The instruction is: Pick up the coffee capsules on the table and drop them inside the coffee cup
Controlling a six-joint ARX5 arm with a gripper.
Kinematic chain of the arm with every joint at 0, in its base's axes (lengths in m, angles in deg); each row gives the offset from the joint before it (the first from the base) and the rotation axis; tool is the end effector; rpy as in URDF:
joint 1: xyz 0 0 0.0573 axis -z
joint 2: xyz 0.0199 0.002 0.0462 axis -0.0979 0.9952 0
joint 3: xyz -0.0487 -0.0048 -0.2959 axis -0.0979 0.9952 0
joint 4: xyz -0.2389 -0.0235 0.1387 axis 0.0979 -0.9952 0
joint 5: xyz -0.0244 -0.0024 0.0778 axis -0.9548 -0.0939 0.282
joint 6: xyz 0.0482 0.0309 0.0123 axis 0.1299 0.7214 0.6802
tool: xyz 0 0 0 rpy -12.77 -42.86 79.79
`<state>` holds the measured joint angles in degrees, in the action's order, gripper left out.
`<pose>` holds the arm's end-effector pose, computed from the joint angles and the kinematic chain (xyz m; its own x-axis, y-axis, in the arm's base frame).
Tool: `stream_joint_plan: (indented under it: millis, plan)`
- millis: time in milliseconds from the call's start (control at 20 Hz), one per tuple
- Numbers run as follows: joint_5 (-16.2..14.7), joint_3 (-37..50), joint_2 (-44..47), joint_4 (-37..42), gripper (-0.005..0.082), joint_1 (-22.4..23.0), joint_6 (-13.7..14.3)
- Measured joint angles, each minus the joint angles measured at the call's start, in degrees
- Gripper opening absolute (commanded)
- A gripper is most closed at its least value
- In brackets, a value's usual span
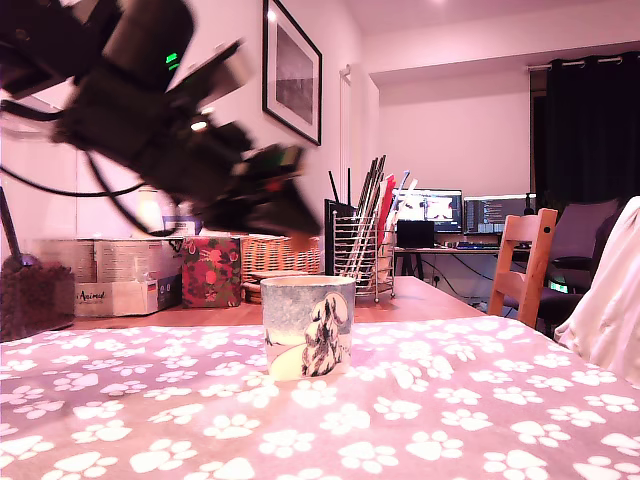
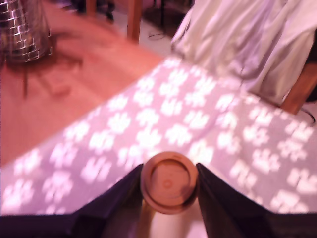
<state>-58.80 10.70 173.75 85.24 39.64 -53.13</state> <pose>0.2921 -0.2079 0.2013 0.5906 -0.6896 -0.4191 0.7322 0.6762 -0.0809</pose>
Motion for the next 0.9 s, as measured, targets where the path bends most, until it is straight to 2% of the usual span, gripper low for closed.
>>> stream_joint_plan:
  millis: [450, 900]
  plan:
    - [-1.0, -1.6, 0.0, -7.0, 0.0264, 0.0, 0.0]
    - [-1.0, -13.2, 2.7, -19.9, 0.0264, 0.1, 0.2]
